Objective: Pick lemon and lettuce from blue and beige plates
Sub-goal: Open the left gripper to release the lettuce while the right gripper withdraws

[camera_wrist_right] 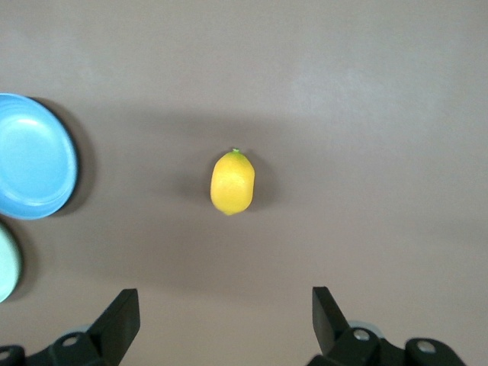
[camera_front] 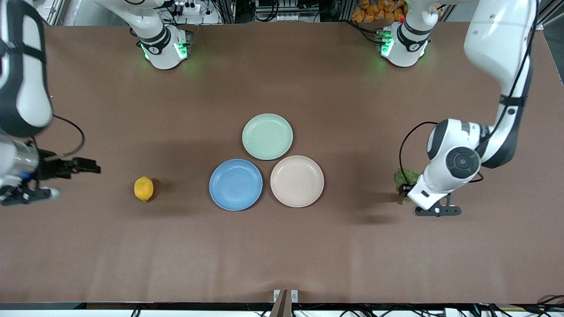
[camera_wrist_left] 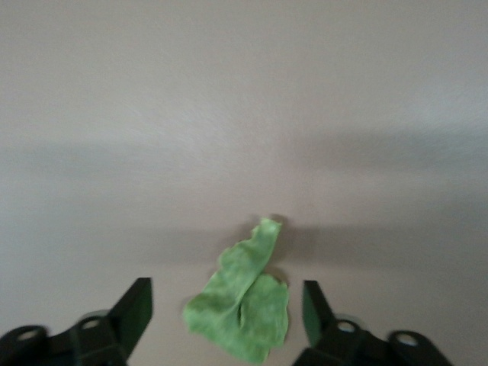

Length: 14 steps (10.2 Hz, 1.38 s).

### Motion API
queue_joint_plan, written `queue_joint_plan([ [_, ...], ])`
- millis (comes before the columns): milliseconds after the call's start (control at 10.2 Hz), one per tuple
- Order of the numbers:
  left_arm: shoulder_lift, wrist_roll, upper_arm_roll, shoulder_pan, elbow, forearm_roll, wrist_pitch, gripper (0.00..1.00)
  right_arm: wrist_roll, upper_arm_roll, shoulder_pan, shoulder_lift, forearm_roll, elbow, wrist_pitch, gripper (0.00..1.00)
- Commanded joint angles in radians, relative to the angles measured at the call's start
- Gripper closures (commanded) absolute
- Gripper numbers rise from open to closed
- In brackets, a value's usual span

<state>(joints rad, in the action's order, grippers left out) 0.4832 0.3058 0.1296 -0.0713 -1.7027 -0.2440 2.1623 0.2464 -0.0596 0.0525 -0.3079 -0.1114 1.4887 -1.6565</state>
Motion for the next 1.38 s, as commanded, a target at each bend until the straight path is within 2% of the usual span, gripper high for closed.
queue_joint_plan([
  [0, -0.138, -0.034, 0.033, 0.008, 0.058, 0.008, -0.195, 0.00, -0.150, 0.030, -0.028, 0.110, -0.002, 0.033, 0.044, 0.00],
  [196, -0.202, -0.047, 0.044, 0.007, 0.118, 0.009, -0.304, 0.00, -0.214, 0.079, -0.033, 0.197, -0.001, 0.038, 0.093, 0.00],
  [393, -0.273, -0.077, 0.045, 0.011, 0.144, 0.073, -0.358, 0.00, -0.327, 0.116, -0.033, 0.252, 0.030, 0.038, 0.141, 0.00],
  [589, -0.349, -0.131, 0.035, 0.021, 0.149, 0.138, -0.400, 0.00, -0.320, 0.124, -0.029, 0.251, 0.090, 0.027, 0.150, 0.00],
  [688, -0.382, -0.131, 0.033, 0.024, 0.149, 0.155, -0.410, 0.00, -0.322, 0.118, -0.016, 0.239, 0.087, -0.005, 0.144, 0.00],
  [1080, -0.429, -0.200, 0.032, 0.064, 0.149, 0.158, -0.473, 0.00, -0.326, 0.119, -0.023, 0.217, 0.143, -0.041, 0.101, 0.00],
  [1277, -0.448, -0.212, 0.024, 0.067, 0.143, 0.158, -0.486, 0.00, -0.337, 0.118, -0.025, 0.222, 0.162, -0.074, 0.141, 0.00],
])
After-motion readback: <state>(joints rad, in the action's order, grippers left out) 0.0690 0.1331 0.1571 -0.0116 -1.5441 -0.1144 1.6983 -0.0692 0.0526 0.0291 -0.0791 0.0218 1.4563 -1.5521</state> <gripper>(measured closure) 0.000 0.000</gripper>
